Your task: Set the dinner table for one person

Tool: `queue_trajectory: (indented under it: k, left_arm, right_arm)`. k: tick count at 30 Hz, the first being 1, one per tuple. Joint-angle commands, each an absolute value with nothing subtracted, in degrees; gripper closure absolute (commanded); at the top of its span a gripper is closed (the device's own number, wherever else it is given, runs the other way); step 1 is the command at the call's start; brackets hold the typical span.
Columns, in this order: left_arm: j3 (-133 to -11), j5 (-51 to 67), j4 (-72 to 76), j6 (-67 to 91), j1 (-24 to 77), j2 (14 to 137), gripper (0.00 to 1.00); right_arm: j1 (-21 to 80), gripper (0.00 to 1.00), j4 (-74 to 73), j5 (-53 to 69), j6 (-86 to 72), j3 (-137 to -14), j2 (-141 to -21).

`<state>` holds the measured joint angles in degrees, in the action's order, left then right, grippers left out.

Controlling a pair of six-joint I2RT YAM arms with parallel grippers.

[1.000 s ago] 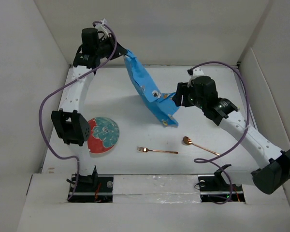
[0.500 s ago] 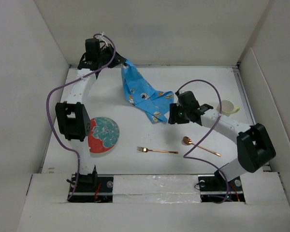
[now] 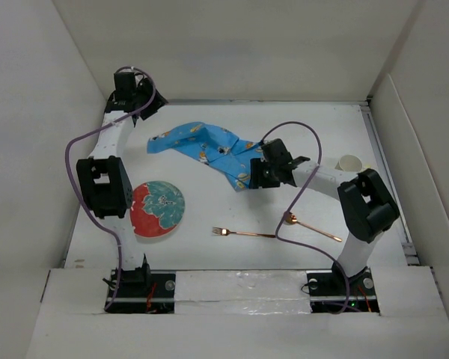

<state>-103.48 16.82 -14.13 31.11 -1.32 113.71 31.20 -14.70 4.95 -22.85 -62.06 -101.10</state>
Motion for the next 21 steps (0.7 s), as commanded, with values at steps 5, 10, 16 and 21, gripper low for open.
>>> queue_trajectory:
  k: [5,10,16,21]
  left_arm:
    - [-95.45,-2.08,-17.04,21.19,0.34,104.76,0.55]
    - [-89.05,-9.03,-19.95,17.85,0.88,104.59,0.78]
    - [-83.76,-3.09,-19.86,19.51,-1.76,107.3,0.53]
    - [-85.69,4.48,-18.64,19.16,-0.45,111.0,0.37]
  right_arm:
    - [31.64,0.43,-11.51,5.27,-21.8,-66.44,-102.83]
    - [31.11,0.47,-12.83,5.01,-21.01,-67.06,-102.83]
    - [30.59,0.52,-12.66,6.41,-19.95,-66.1,-101.51]
    - [30.59,0.39,-11.96,7.12,-19.51,-64.52,-101.25]
